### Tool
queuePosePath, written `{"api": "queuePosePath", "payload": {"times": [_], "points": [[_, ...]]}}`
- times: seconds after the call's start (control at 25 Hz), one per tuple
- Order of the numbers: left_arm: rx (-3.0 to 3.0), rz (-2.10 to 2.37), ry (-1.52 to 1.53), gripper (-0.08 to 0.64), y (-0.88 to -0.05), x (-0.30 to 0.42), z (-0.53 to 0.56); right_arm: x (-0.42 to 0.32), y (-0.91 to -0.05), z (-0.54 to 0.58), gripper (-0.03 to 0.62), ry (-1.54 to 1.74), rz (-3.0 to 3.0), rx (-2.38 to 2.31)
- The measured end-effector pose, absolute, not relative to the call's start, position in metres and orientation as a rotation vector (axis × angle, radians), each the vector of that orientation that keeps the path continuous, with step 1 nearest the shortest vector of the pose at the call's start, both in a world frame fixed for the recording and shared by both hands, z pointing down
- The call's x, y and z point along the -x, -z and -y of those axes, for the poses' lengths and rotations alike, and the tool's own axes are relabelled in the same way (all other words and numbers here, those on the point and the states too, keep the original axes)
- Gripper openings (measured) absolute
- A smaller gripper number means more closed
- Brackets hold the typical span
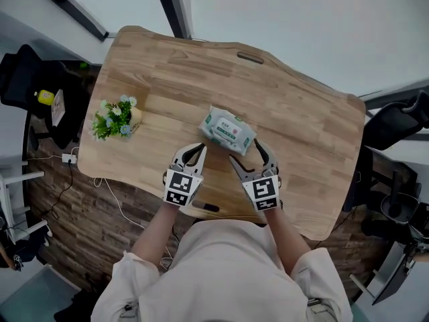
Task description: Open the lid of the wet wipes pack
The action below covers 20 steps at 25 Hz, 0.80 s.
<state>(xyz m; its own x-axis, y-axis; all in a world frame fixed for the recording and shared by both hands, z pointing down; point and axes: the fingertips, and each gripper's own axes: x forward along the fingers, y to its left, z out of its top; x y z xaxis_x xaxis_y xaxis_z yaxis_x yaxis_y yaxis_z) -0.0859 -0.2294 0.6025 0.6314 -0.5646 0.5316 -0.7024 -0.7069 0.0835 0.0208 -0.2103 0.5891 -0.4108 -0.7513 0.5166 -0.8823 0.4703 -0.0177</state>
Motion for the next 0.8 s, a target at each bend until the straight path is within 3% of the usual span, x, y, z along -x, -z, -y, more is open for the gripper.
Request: {"api": "queuePosePath", "payload": {"times": [0.8], "points": [[-2.506,0.925,-0.918,0.021,-0.688,0.075,0.276,-0.001,-0.676,0.254,0.339,-0.333,2.142,-1.137]]}}
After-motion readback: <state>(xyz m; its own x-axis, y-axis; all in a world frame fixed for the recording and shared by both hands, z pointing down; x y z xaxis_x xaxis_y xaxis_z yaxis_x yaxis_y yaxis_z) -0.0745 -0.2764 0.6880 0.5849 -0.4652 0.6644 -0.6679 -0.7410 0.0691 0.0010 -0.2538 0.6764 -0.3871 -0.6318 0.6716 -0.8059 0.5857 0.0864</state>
